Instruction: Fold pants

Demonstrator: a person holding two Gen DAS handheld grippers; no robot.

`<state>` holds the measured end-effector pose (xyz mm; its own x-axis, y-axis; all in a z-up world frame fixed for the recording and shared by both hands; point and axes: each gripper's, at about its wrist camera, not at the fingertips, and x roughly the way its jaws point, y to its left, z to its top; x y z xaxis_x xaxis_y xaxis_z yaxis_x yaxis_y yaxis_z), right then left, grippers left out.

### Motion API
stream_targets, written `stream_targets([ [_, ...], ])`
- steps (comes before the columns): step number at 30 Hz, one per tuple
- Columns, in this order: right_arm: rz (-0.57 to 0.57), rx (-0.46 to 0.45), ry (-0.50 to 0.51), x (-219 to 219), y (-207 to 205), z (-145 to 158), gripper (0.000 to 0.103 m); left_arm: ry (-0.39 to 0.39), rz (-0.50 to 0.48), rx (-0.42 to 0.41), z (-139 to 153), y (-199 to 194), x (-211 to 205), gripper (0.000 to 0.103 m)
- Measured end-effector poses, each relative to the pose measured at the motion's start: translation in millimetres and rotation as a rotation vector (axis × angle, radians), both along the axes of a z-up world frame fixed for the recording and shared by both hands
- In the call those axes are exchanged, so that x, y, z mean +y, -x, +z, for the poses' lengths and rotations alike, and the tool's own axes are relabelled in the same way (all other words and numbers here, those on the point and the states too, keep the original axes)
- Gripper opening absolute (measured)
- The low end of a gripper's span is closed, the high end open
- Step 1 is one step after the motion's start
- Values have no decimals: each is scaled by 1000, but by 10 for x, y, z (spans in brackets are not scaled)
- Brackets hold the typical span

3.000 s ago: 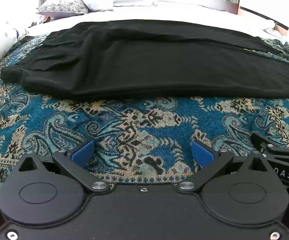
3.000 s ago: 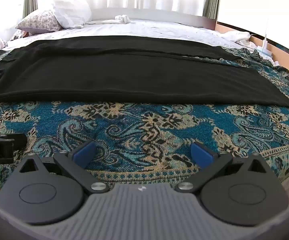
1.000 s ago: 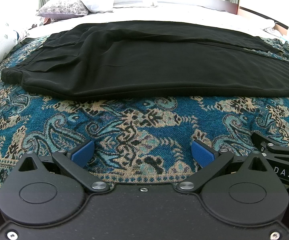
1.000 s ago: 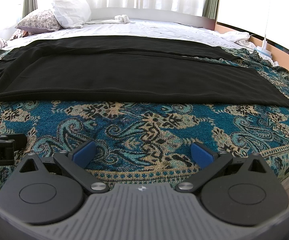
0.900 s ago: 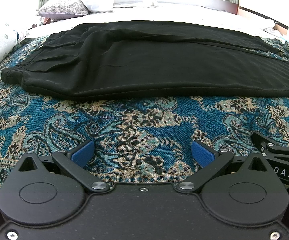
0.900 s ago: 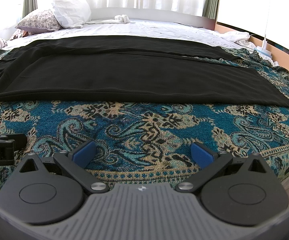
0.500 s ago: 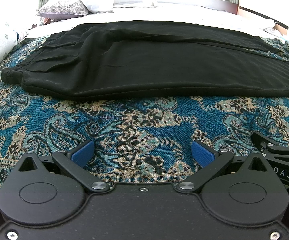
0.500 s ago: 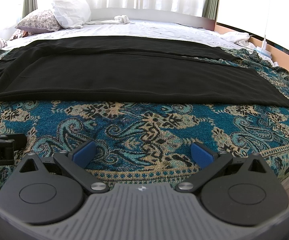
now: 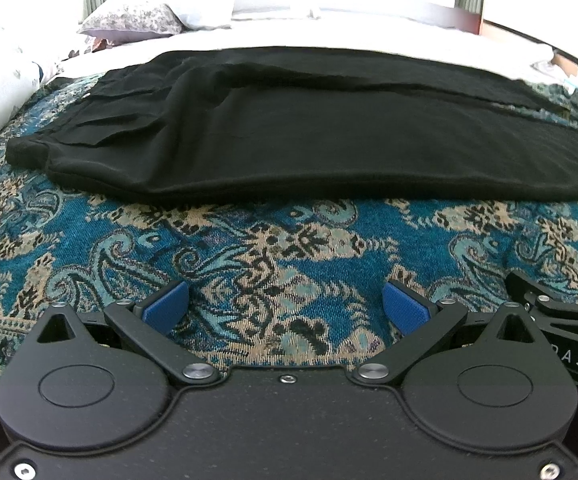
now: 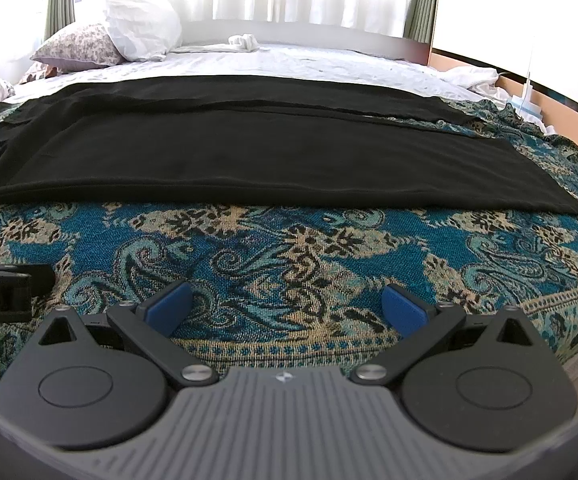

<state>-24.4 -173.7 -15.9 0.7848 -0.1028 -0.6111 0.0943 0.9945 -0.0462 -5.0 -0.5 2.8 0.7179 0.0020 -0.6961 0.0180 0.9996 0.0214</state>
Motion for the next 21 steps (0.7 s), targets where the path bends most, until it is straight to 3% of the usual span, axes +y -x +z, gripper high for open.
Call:
stream_targets([
  [4,-2,5,10,23,24,46,103,-20,-34,0,10,-8,-7,103],
  [7,21,8,12,23,11,46,103,25,-38,16,83,-90,114,103],
  [10,79,44,-56,-155,-86,125,103,36,-8,-9,173,-223,314,103],
  [14,16,-20,-155,-548,-182,307,103,40,121,-64,315,-468,782,103],
  [18,-103,-134,-124,-1086,-331,467,103,89,257,-95,361,-749,1367,103],
  [21,-240,-182,-126,-1663,-495,530,103,80,373,-90,299,-986,1736,103],
])
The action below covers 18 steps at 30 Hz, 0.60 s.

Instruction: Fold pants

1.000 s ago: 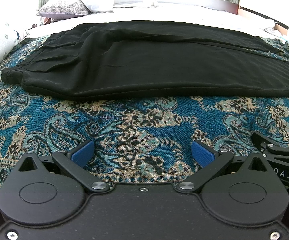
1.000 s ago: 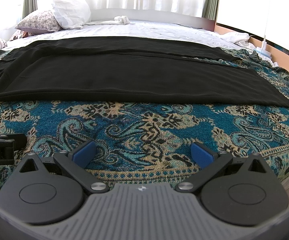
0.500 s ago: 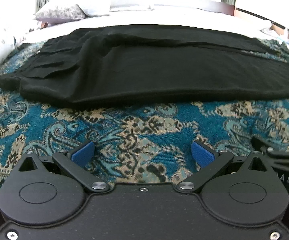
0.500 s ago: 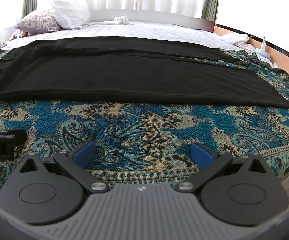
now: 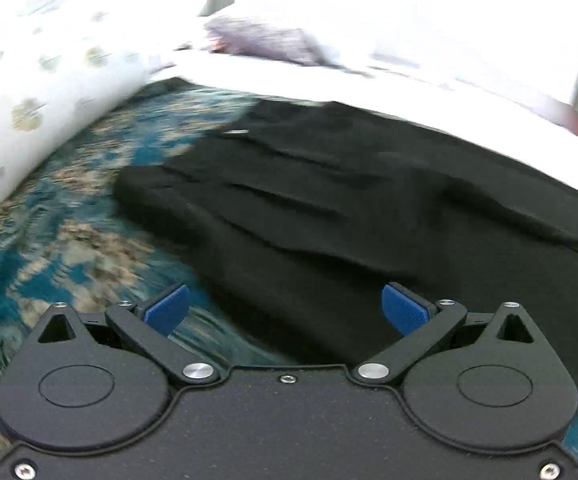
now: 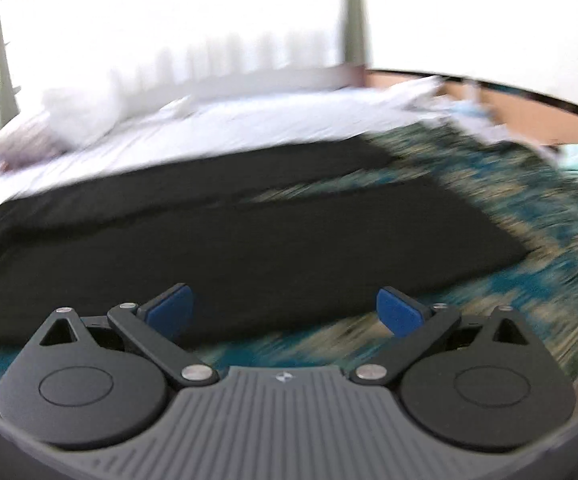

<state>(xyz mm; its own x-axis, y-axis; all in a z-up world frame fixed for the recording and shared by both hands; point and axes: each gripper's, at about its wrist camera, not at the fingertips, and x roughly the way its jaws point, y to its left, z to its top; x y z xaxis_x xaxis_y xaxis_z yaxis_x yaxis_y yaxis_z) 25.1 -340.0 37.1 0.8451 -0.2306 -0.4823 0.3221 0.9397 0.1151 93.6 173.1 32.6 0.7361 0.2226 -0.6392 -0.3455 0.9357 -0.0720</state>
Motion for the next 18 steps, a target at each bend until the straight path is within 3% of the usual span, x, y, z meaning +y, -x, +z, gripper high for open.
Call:
stream_targets([
  [3,-144,1,-19,-536,-149,-20,99,-9,101,41,-121,-175,243,103],
  [6,-277,42,-1,-986,-278,-113,92,19,125,49,-240,-246,363,103],
  [12,-383,128,-42,-1410,-421,-400,80,-33,129,48,-290,-236,310,103],
  [16,-393,133,-75,-1421,-408,-481,49,-29,130,52,-293,-241,292,103],
  [18,-411,143,-48,-1414,-429,-477,27,-33,129,52,-291,-246,280,103],
])
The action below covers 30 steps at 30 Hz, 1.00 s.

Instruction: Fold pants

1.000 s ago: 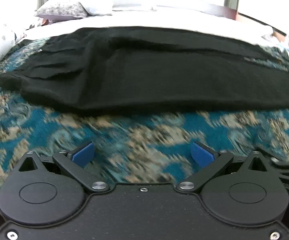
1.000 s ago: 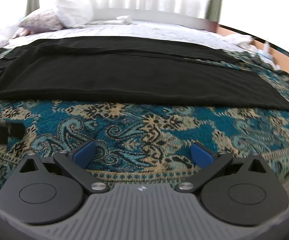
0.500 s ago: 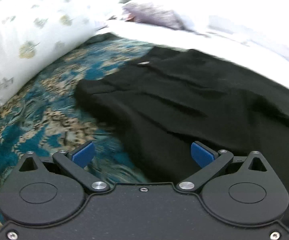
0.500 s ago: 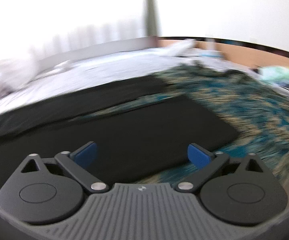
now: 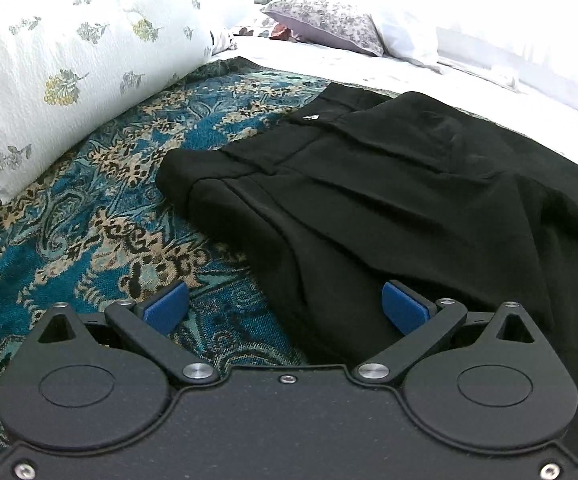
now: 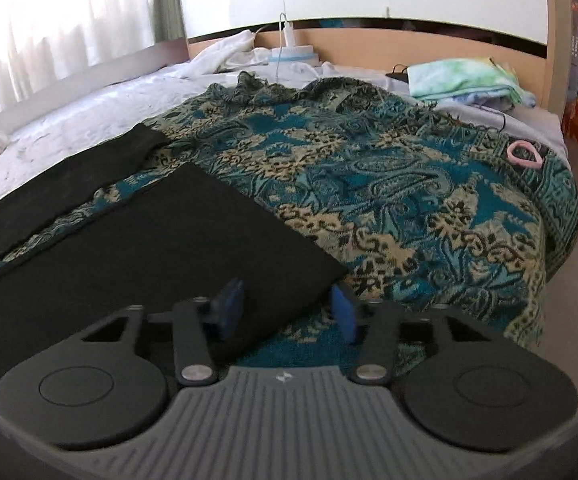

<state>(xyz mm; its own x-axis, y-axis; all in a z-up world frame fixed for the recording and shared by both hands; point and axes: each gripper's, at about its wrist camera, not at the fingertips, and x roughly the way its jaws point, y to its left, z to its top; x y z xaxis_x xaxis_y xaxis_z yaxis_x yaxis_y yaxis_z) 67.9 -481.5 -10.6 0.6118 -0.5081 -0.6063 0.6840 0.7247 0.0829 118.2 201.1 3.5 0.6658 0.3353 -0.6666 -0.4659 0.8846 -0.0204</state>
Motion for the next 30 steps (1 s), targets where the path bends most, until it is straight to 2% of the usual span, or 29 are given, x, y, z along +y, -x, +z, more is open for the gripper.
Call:
stream_targets([
  [1,-23,7,8,-4,6,8,14,-1,0,0,1,-2,-1,103],
  [2,-34,1,1,-40,21,18,10,-2,-1,-1,3,0,-4,103],
  [7,-100,1,-25,-126,83,53,11,-7,-4,12,32,-7,-9,102],
  [9,-129,34,14,-77,61,105,11,-17,-14,27,96,-6,-18,101],
  [10,-156,61,54,-45,39,148,25,-28,-21,31,136,-4,-27,101],
  [11,-161,66,71,-25,34,206,45,-44,-27,31,192,-1,-36,101],
  [12,-156,61,71,-20,25,265,50,-54,-33,25,250,-2,-45,101],
  [13,-132,39,61,-7,23,348,63,-61,-45,11,324,0,-50,102],
  [14,-101,14,53,18,7,446,70,-60,-58,-6,406,-2,-53,102],
  [18,18,-62,-20,136,-229,824,85,24,-103,-60,780,-155,-43,103],
  [22,145,-107,-173,293,-734,1107,96,213,-130,-27,1039,-626,-12,103],
  [24,180,-101,-223,421,-1070,1190,102,311,-101,-10,1101,-918,11,103],
  [26,204,-92,-251,560,-1381,1224,103,395,-58,13,1119,-1229,8,103],
  [28,211,-80,-288,706,-1729,1210,103,450,-11,29,1104,-1516,-23,103],
  [30,204,-66,-315,825,-2085,1161,103,462,30,33,1057,-1822,-126,103],
])
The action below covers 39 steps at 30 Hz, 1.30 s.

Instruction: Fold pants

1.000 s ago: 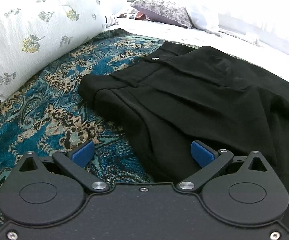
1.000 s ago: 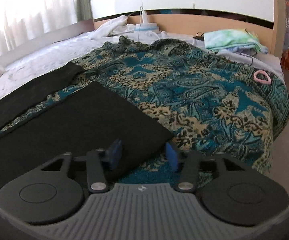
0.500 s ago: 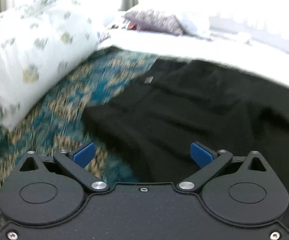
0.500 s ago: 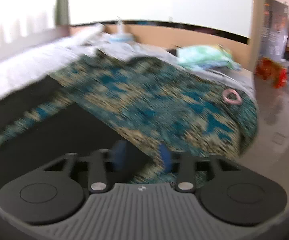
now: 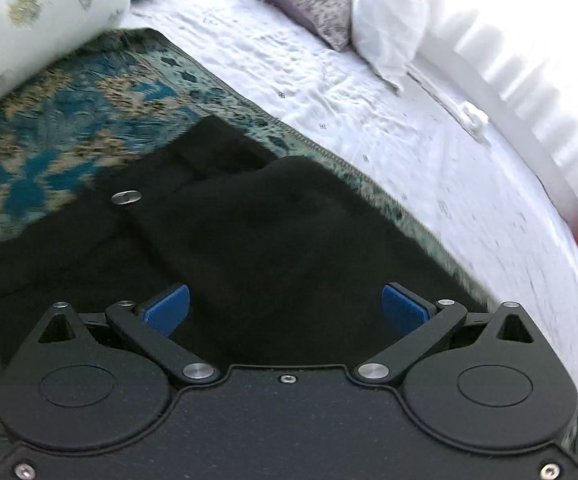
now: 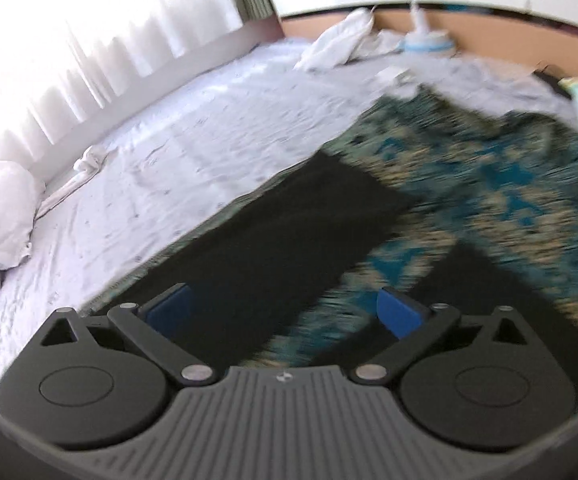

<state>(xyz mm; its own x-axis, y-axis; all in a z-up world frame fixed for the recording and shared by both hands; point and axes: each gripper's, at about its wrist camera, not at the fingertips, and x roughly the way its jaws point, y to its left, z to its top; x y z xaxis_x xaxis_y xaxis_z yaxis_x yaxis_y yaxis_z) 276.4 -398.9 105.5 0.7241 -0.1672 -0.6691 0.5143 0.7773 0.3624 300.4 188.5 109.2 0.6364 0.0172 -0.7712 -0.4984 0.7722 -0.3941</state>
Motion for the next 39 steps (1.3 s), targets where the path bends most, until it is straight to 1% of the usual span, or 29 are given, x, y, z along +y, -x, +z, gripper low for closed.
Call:
stream_targets([
  [3,-28,33,17,177,-533,-144,103,-37,54,3,-77,-447,-161,103],
  [6,-49,62,63,330,-986,-328,103,-72,108,22,-251,-928,-328,103],
  [9,-55,89,101,391,-1380,-508,103,-76,151,76,-493,-1367,-411,103],
  [12,-68,99,146,427,-1709,-666,103,-73,224,110,-739,-1667,-462,103],
  [13,-76,106,162,427,-1813,-724,103,-88,247,117,-800,-1740,-475,103],
  [14,-83,112,176,426,-1906,-780,103,-131,270,116,-840,-1783,-495,103],
  [15,-88,116,185,417,-1981,-831,103,-195,289,116,-869,-1848,-546,103],
  [16,-92,123,190,409,-2061,-893,103,-233,296,130,-904,-1890,-570,103],
  [17,-95,128,190,403,-2131,-949,103,-257,302,151,-953,-1939,-589,103],
  [19,-103,138,186,377,-2247,-1055,103,-314,320,157,-1007,-2002,-649,103],
  [21,-124,149,203,362,-2350,-1141,103,-341,346,163,-1027,-2042,-692,103],
  [23,-135,165,267,401,-2433,-1187,103,-356,360,165,-1033,-2082,-728,103],
  [24,-128,187,302,428,-2463,-1213,103,-361,350,165,-1036,-2097,-729,103],
  [25,-123,203,319,443,-2470,-1244,99,-361,338,161,-1038,-2098,-719,103],
  [26,-119,197,319,438,-2457,-1251,94,-362,319,153,-1036,-2087,-715,101],
  [27,-121,190,321,434,-2440,-1240,90,-363,299,136,-1017,-2059,-711,89],
  [28,-133,183,329,429,-2407,-1211,68,-366,275,106,-978,-2014,-715,69],
  [29,-164,187,356,424,-2363,-1165,30,-372,251,78,-935,-1970,-727,56],
  [30,-179,184,364,393,-2311,-1115,12,-379,232,58,-886,-1924,-743,13],
  [31,-182,171,339,337,-2252,-1075,7,-384,230,62,-852,-1880,-743,4],
  [32,-184,138,279,240,-2149,-1036,5,-362,231,63,-830,-1831,-720,1],
  [34,-192,114,214,91,-1986,-983,4,-313,226,70,-798,-1721,-650,1],
  [35,-195,101,190,31,-1877,-937,4,-308,226,71,-780,-1658,-624,1],
  [37,-185,63,164,-39,-1658,-842,4,-325,221,62,-726,-1503,-582,1],
  [39,-160,29,167,-86,-1395,-741,4,-339,198,41,-655,-1319,-546,1],
])
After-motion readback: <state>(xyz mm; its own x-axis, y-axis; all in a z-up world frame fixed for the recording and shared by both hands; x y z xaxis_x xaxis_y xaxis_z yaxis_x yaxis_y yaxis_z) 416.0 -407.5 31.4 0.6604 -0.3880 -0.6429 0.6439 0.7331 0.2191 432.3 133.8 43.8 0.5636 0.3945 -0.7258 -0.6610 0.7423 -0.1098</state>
